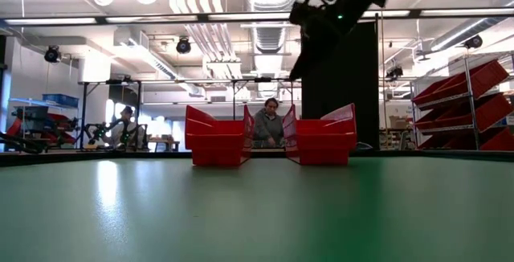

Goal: Sort batteries
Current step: Return to Home Position

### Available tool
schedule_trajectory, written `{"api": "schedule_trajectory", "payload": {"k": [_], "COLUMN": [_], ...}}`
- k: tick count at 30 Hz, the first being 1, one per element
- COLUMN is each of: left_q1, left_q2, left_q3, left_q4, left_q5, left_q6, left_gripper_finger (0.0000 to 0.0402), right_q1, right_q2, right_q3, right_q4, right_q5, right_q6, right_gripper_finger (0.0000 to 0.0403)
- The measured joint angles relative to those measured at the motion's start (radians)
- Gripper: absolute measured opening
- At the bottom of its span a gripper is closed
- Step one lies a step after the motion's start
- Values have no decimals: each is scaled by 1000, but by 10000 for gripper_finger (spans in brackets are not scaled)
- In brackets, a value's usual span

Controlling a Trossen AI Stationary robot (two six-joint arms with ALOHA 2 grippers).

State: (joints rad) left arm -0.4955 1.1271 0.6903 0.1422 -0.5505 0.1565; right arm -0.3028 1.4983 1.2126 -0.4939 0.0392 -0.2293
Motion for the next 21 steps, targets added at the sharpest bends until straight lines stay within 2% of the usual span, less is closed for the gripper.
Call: {"api": "schedule_trajectory", "payload": {"k": [2, 5, 9, 11, 12, 14, 18, 21], "left_q1": [28, 83, 191, 259, 293, 353, 426, 433], "left_q2": [0, 8, 45, 67, 82, 99, 118, 102], "left_q3": [-9, -23, -72, -106, -120, -149, -160, -153], "left_q4": [-4, 4, 81, 143, 177, 232, 272, 268], "left_q5": [66, 156, 176, 176, 175, 180, 268, 281], "left_q6": [-24, -53, -70, -82, -93, -113, -125, -109], "left_gripper_finger": [208, 208, 208, 206, 204, 198, 183, 172], "right_q1": [20, 95, 234, 274, 281, 278, 236, 210], "right_q2": [-61, -134, -106, -76, -71, -78, -194, -302], "right_q3": [-110, -313, -551, -607, -621, -618, -574, -536], "right_q4": [154, 500, 1040, 1222, 1256, 1233, 922, 695], "right_q5": [-55, -66, -66, -42, -17, 24, 62, 67], "right_q6": [32, 92, 125, 126, 126, 123, 88, 69], "right_gripper_finger": [174, 165, 148, 138, 134, 124, 107, 95]}}
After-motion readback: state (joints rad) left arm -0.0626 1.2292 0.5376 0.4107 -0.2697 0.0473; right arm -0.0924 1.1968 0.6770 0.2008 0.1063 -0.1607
